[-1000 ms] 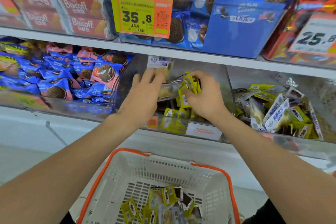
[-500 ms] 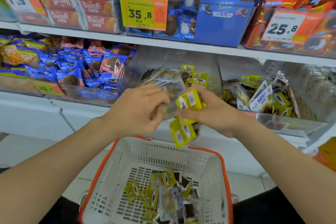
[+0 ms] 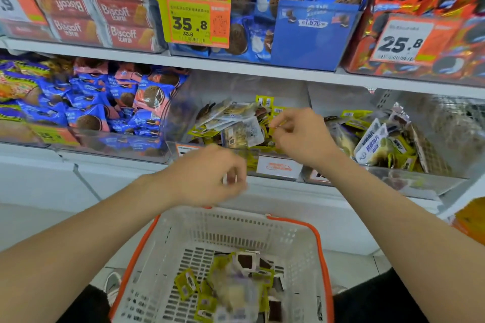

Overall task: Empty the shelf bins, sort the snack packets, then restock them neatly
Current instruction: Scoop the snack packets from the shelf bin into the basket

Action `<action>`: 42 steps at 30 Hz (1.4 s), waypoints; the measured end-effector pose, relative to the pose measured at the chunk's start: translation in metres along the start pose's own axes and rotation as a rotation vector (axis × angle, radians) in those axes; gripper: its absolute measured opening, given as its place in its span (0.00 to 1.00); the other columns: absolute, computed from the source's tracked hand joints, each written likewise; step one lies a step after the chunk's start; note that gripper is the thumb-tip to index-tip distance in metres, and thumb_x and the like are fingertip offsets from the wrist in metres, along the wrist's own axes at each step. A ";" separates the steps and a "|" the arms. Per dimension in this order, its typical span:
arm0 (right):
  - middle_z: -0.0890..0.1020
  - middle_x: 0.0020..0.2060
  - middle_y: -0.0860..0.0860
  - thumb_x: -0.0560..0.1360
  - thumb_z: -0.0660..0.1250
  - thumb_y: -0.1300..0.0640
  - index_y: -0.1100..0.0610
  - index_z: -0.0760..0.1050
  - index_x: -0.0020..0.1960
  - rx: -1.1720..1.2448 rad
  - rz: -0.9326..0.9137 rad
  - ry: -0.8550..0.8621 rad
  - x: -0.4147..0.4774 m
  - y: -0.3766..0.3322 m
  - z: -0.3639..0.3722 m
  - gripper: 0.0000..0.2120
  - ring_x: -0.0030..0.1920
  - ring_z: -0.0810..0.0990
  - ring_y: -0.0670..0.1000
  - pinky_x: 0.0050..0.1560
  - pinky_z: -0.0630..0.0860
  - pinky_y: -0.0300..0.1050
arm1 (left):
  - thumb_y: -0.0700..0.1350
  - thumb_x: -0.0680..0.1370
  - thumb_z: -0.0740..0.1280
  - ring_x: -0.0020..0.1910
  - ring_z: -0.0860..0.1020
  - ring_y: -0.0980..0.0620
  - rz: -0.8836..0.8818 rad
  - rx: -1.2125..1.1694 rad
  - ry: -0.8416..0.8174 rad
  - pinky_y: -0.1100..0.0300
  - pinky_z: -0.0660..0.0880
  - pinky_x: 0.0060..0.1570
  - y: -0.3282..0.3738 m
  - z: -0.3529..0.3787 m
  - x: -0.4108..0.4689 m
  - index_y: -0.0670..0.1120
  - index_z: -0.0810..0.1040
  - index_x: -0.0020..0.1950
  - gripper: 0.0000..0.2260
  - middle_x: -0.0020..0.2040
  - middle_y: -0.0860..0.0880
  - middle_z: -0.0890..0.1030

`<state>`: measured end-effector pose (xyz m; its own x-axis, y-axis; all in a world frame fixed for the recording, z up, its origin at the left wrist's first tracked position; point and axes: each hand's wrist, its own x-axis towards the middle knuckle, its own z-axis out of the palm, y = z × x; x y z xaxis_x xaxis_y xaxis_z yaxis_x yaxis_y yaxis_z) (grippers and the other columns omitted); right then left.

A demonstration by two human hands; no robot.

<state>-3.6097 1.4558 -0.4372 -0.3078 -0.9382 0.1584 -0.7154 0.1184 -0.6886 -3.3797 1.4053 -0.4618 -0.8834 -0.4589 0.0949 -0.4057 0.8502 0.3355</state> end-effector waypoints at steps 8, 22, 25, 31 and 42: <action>0.80 0.62 0.61 0.76 0.70 0.59 0.61 0.69 0.72 -0.384 0.110 -0.157 0.110 0.038 0.049 0.25 0.64 0.77 0.64 0.53 0.74 0.49 | 0.45 0.82 0.64 0.61 0.76 0.49 0.000 -0.116 0.128 0.51 0.72 0.64 -0.062 0.024 0.084 0.49 0.80 0.59 0.09 0.58 0.50 0.78; 0.61 0.76 0.59 0.81 0.59 0.42 0.52 0.63 0.78 -0.454 0.225 -0.315 0.185 0.058 0.097 0.29 0.70 0.71 0.68 0.70 0.70 0.62 | 0.85 0.64 0.50 0.72 0.66 0.43 -0.455 0.030 -0.419 0.40 0.67 0.71 -0.094 0.011 0.112 0.61 0.72 0.66 0.41 0.62 0.49 0.68; 0.62 0.74 0.54 0.77 0.60 0.39 0.45 0.69 0.68 -0.518 0.188 -0.427 0.176 0.050 0.090 0.22 0.70 0.72 0.63 0.69 0.69 0.61 | 0.88 0.56 0.53 0.73 0.66 0.35 -0.564 0.084 -0.415 0.34 0.67 0.69 -0.103 0.011 0.115 0.58 0.71 0.60 0.46 0.70 0.42 0.71; 0.75 0.65 0.51 0.68 0.71 0.42 0.42 0.64 0.72 -0.442 0.172 -0.670 0.164 0.039 0.077 0.35 0.61 0.75 0.56 0.61 0.76 0.55 | 0.78 0.60 0.70 0.72 0.68 0.37 -0.630 0.120 -0.332 0.36 0.69 0.67 -0.099 0.007 0.117 0.54 0.71 0.74 0.47 0.73 0.46 0.69; 0.70 0.70 0.54 0.57 0.83 0.32 0.32 0.50 0.79 -0.657 -0.085 -0.685 0.134 0.038 0.093 0.61 0.71 0.68 0.61 0.66 0.72 0.54 | 0.55 0.67 0.83 0.61 0.76 0.44 -0.430 0.003 -0.139 0.56 0.70 0.48 -0.111 0.003 0.108 0.49 0.75 0.47 0.21 0.55 0.47 0.77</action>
<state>-3.6198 1.3045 -0.5078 0.0468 -0.9142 -0.4025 -0.9920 0.0046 -0.1258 -3.4309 1.2620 -0.4912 -0.6570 -0.7323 -0.1792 -0.7436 0.5904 0.3138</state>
